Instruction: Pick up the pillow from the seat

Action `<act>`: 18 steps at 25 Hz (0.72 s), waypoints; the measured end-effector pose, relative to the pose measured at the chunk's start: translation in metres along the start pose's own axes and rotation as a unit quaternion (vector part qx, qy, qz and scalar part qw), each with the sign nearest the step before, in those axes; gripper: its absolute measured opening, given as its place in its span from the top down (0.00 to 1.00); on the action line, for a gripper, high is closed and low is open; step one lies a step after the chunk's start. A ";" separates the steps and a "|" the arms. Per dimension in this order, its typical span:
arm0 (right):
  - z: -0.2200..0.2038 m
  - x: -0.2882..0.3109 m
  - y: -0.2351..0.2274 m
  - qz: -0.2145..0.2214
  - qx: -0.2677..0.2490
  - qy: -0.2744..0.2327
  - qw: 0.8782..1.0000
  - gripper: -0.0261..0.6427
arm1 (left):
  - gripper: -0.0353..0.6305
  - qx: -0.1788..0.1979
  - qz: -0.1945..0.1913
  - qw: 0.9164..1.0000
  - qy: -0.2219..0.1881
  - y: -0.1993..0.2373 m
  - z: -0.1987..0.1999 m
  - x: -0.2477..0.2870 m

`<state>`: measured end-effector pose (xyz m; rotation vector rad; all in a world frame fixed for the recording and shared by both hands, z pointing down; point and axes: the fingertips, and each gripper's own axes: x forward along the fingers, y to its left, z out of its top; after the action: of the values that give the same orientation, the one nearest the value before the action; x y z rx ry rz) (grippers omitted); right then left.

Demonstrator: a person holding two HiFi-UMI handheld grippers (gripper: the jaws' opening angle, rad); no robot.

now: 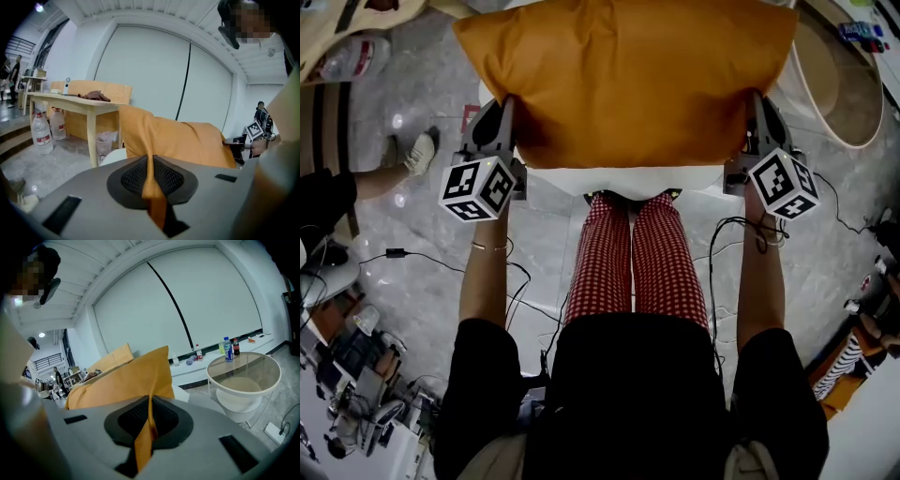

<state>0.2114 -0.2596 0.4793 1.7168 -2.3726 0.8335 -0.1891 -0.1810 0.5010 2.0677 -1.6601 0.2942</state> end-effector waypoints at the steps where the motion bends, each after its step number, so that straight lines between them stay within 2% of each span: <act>1: 0.005 -0.002 0.002 0.000 0.002 -0.004 1.000 0.91 | 0.88 0.002 -0.001 1.000 -0.003 -0.001 0.006 -0.001; 9: 0.038 -0.017 0.017 0.033 0.004 -0.019 0.999 0.91 | 0.88 0.003 0.000 1.000 -0.020 -0.007 0.043 -0.013; 18: 0.065 -0.021 0.031 0.033 0.008 -0.017 0.999 0.91 | 0.88 0.013 -0.004 1.000 -0.022 -0.007 0.080 -0.019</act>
<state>0.2060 -0.2661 0.4053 1.6799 -2.4632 0.8416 -0.1968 -0.2019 0.4220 2.1140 -1.6810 0.2704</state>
